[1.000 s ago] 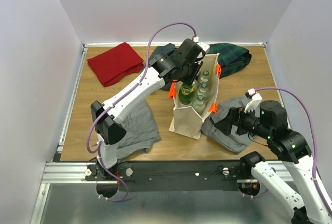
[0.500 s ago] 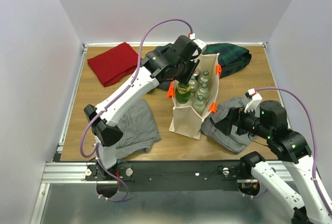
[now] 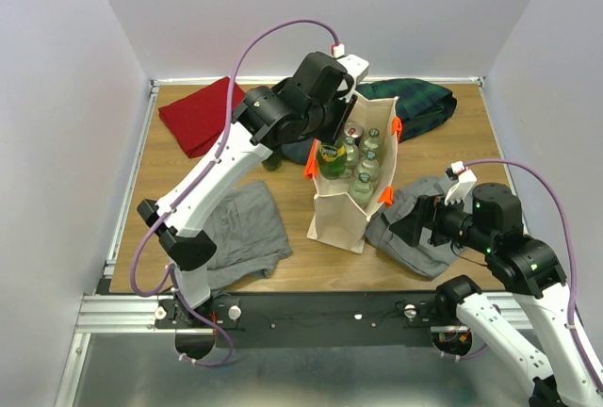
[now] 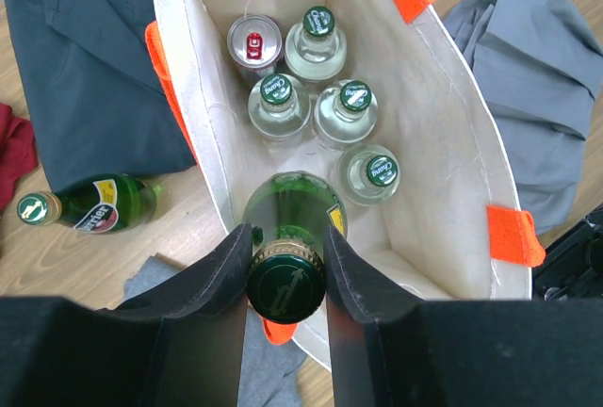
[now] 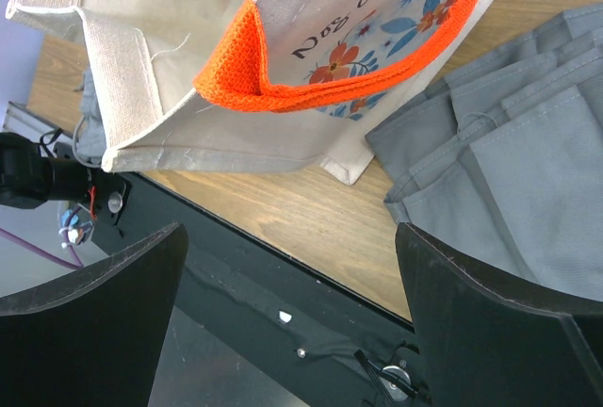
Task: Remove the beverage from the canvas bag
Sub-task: Take out the drink from the canvas bag, then place the drink at the center of the board, then take out the drink from the canvas bag.
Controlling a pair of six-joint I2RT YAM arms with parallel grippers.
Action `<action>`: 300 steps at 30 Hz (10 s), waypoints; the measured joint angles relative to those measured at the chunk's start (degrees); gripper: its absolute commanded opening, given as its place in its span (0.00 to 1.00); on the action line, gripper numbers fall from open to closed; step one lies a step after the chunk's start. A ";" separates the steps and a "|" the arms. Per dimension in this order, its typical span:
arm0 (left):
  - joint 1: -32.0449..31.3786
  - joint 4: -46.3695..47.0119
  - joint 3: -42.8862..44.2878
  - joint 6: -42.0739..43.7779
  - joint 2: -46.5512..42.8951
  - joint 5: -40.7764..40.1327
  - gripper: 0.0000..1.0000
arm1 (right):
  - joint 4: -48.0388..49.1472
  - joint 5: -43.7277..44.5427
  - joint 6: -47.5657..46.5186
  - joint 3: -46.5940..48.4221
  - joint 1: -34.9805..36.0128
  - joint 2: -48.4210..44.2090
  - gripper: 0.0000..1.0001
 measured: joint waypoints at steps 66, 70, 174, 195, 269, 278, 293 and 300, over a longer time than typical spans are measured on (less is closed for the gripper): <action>8.24 27.17 -39.08 0.39 -17.75 -13.27 0.00 | 0.00 0.07 0.55 -0.15 0.00 0.85 1.00; 8.85 32.04 -43.58 -0.28 -17.77 -12.81 0.00 | 0.00 0.57 0.74 -0.22 0.00 1.03 1.00; 14.21 55.89 -53.79 0.79 -6.14 -14.14 0.50 | -0.02 4.59 2.51 -0.24 0.00 1.90 1.00; 14.25 45.97 -43.71 4.07 -12.92 -14.53 0.99 | -0.02 5.07 2.56 -0.24 0.00 1.77 1.00; 21.42 22.67 -21.40 -5.25 -17.27 41.88 0.99 | 9.31 20.33 14.80 13.86 0.00 9.73 1.00; 22.51 21.03 -21.46 -4.63 -14.58 40.09 0.99 | 8.68 20.83 13.27 13.88 0.00 13.97 1.00; 7.78 19.10 -30.75 -0.39 -16.74 13.31 0.95 | 7.26 20.46 11.85 10.84 0.00 19.71 1.00; 6.62 19.06 -27.54 0.76 -16.72 12.22 0.87 | 6.95 16.70 11.17 6.47 0.00 21.09 1.00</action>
